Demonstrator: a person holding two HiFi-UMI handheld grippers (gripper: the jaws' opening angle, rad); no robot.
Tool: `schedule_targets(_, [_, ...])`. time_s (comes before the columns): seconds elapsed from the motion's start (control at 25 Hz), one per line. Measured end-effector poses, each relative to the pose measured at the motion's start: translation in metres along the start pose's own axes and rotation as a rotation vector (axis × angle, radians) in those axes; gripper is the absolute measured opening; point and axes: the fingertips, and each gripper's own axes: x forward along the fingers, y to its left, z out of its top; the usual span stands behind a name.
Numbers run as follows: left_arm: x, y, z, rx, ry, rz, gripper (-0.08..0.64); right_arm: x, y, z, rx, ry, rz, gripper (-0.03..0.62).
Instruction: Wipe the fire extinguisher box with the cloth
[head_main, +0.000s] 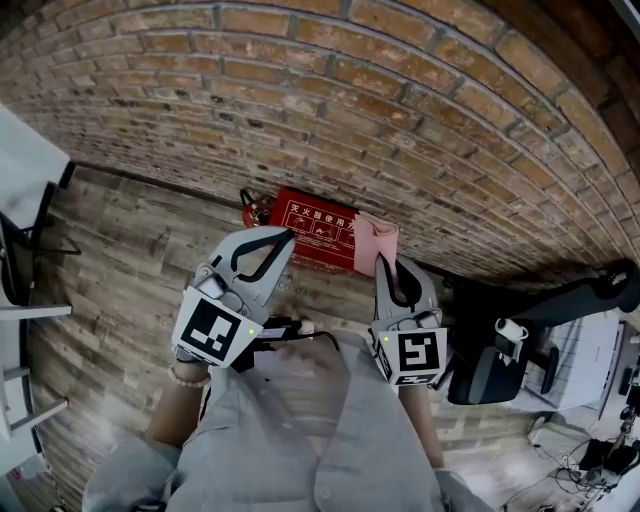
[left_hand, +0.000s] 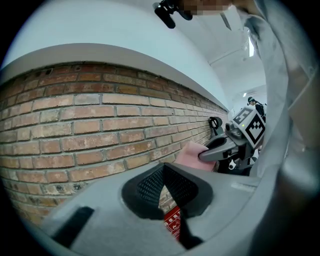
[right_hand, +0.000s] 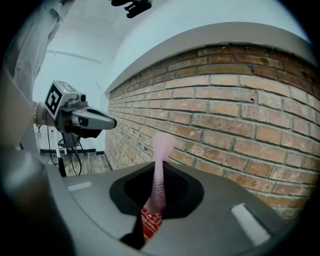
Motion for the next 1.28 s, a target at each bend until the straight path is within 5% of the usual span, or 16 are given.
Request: schedule_targets(1.28, [0.004, -0.007, -0.006, 0.002, 0.018, 0.003, -0.002, 0.004, 0.005, -0.015, -0.012, 0.045, 0.042, 0.028])
